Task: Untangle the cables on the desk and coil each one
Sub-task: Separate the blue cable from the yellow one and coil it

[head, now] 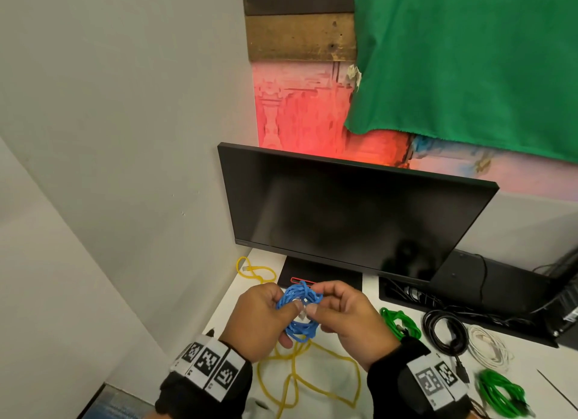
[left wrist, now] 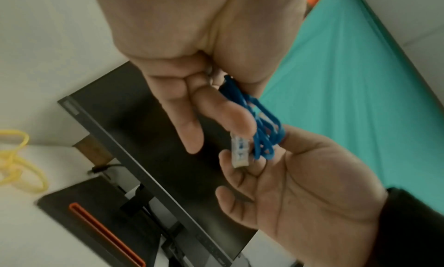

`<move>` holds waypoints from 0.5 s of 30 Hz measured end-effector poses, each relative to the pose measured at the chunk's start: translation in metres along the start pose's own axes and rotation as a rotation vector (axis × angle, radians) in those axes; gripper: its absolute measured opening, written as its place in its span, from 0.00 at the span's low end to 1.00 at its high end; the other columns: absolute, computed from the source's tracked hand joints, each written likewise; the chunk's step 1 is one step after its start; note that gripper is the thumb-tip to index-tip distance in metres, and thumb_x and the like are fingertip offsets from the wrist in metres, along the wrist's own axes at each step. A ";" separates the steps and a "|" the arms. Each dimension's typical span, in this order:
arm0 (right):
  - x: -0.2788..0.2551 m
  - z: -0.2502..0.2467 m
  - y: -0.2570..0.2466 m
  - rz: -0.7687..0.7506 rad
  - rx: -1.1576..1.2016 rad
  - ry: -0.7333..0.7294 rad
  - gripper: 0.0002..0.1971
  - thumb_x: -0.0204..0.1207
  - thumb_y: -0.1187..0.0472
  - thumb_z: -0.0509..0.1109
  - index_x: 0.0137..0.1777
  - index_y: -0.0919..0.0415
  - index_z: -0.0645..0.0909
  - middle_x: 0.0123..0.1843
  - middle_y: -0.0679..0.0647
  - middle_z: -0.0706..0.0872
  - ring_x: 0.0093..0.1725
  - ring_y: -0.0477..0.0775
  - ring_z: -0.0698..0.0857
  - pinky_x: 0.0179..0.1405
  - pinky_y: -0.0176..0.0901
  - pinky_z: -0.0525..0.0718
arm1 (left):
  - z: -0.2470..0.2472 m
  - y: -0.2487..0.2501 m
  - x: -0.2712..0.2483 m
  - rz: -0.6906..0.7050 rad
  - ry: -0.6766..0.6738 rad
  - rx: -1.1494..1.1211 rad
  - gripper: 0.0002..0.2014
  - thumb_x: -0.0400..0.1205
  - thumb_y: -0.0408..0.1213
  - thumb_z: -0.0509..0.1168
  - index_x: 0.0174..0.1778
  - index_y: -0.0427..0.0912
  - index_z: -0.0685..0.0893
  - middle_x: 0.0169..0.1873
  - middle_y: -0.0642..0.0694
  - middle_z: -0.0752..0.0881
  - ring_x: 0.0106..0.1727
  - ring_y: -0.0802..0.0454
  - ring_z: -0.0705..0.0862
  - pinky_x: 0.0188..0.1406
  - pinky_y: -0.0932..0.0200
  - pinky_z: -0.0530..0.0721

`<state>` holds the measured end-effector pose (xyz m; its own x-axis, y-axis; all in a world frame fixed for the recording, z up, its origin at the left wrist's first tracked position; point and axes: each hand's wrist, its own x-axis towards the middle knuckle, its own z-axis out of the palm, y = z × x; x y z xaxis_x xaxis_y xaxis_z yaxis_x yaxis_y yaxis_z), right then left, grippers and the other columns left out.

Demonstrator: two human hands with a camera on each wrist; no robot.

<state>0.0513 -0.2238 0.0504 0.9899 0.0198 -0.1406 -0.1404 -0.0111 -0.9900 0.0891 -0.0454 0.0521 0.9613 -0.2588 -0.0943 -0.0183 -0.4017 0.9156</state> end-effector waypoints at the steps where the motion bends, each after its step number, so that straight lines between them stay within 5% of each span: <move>1: 0.000 0.002 0.000 -0.015 -0.029 0.022 0.08 0.75 0.58 0.77 0.53 0.54 0.85 0.39 0.52 0.92 0.38 0.45 0.89 0.38 0.37 0.82 | 0.001 0.001 0.001 0.002 -0.009 -0.009 0.13 0.79 0.46 0.72 0.35 0.43 0.81 0.28 0.44 0.90 0.23 0.45 0.89 0.21 0.59 0.80; 2: 0.000 0.003 -0.001 -0.017 -0.055 0.037 0.04 0.77 0.56 0.75 0.49 0.52 0.87 0.39 0.52 0.92 0.39 0.46 0.88 0.40 0.41 0.83 | 0.001 0.001 0.001 -0.005 -0.016 -0.029 0.13 0.79 0.46 0.72 0.36 0.41 0.81 0.28 0.43 0.90 0.23 0.43 0.89 0.22 0.57 0.82; 5: 0.001 0.006 0.000 0.050 -0.067 0.036 0.11 0.77 0.46 0.70 0.41 0.50 0.90 0.43 0.54 0.93 0.46 0.52 0.88 0.50 0.53 0.85 | 0.000 0.001 0.003 -0.046 -0.024 -0.121 0.14 0.79 0.44 0.73 0.37 0.36 0.81 0.28 0.39 0.89 0.23 0.40 0.88 0.27 0.50 0.84; 10: 0.000 0.008 0.007 0.288 0.335 -0.059 0.18 0.87 0.51 0.61 0.58 0.58 0.90 0.58 0.63 0.91 0.59 0.63 0.89 0.50 0.57 0.82 | 0.005 0.000 0.000 0.023 0.060 -0.102 0.10 0.77 0.44 0.74 0.35 0.46 0.82 0.25 0.46 0.88 0.19 0.46 0.84 0.17 0.57 0.79; 12: -0.001 0.007 0.009 0.312 0.423 -0.078 0.18 0.85 0.51 0.62 0.58 0.61 0.90 0.58 0.64 0.90 0.56 0.63 0.89 0.49 0.57 0.82 | 0.005 -0.004 -0.002 0.130 0.090 0.026 0.04 0.79 0.46 0.71 0.48 0.59 0.83 0.25 0.54 0.85 0.21 0.56 0.82 0.20 0.58 0.81; 15: -0.005 0.007 0.007 0.301 0.435 -0.084 0.16 0.82 0.53 0.66 0.45 0.64 0.89 0.49 0.63 0.89 0.51 0.65 0.89 0.47 0.56 0.83 | 0.000 -0.010 -0.002 0.337 -0.026 0.440 0.26 0.85 0.50 0.61 0.76 0.77 0.61 0.36 0.61 0.85 0.36 0.61 0.83 0.39 0.64 0.83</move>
<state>0.0457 -0.2173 0.0441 0.9019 0.1599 -0.4013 -0.4313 0.3864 -0.8153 0.0868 -0.0411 0.0433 0.8756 -0.4556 0.1607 -0.4418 -0.6206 0.6478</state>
